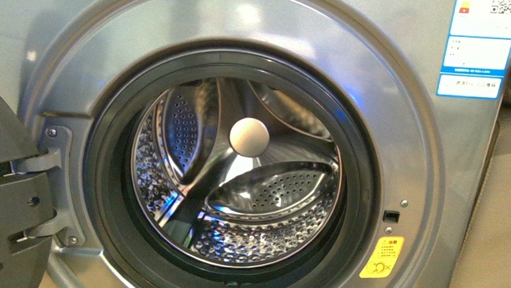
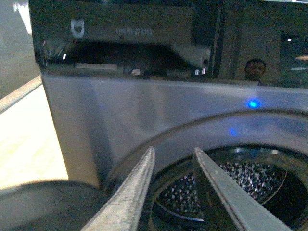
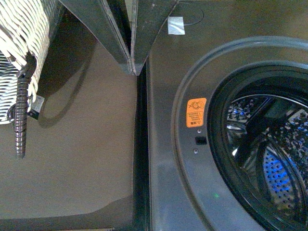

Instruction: Collect clothes from washing machine

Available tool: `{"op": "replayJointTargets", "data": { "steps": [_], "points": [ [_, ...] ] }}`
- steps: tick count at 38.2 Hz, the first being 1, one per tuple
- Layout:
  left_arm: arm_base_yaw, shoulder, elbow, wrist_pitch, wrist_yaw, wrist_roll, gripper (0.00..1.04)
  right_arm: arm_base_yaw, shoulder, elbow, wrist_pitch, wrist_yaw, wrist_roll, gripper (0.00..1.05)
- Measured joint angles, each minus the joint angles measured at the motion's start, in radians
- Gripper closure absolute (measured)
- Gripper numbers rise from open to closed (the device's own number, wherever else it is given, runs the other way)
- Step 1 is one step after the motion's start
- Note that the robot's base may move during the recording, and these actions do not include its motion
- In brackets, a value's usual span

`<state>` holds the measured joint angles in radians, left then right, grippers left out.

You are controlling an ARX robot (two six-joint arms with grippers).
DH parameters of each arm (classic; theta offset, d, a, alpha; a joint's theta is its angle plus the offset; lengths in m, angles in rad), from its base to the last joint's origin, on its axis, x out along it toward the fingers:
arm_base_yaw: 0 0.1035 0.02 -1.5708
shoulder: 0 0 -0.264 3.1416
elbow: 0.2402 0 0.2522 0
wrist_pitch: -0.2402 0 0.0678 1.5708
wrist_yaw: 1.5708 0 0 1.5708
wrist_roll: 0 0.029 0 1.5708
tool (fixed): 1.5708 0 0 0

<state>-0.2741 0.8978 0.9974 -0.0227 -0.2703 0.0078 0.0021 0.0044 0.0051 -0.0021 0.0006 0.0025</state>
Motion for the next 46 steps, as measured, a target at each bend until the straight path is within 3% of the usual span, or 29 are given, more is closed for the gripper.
{"op": "replayJointTargets", "data": {
  "steps": [4, 5, 22, 25, 28, 46],
  "points": [
    [0.052, -0.113, -0.259, 0.103, 0.059, -0.005, 1.01, 0.0, 0.0, 0.0, 0.0, 0.0, 0.0, 1.02],
    [0.057, -0.126, -0.291, 0.116, 0.071, -0.006, 1.02, 0.0, 0.0, 0.0, 0.0, 0.0, 0.0, 1.02],
    [0.169, -0.346, -0.689, 0.267, 0.174, -0.008, 1.01, 0.0, 0.0, 0.0, 0.0, 0.0, 0.0, 1.02],
    [0.226, -0.376, -0.723, 0.277, 0.249, -0.009, 1.01, 0.0, 0.0, 0.0, 0.0, 0.0, 0.0, 1.02],
    [0.26, -0.4, -0.762, 0.28, 0.266, -0.009, 1.01, 0.0, 0.0, 0.0, 0.0, 0.0, 0.0, 1.02],
    [0.272, -0.551, -0.896, 0.275, 0.271, -0.008, 1.01, 0.0, 0.0, 0.0, 0.0, 0.001, 0.0, 1.02]
  ]
}}
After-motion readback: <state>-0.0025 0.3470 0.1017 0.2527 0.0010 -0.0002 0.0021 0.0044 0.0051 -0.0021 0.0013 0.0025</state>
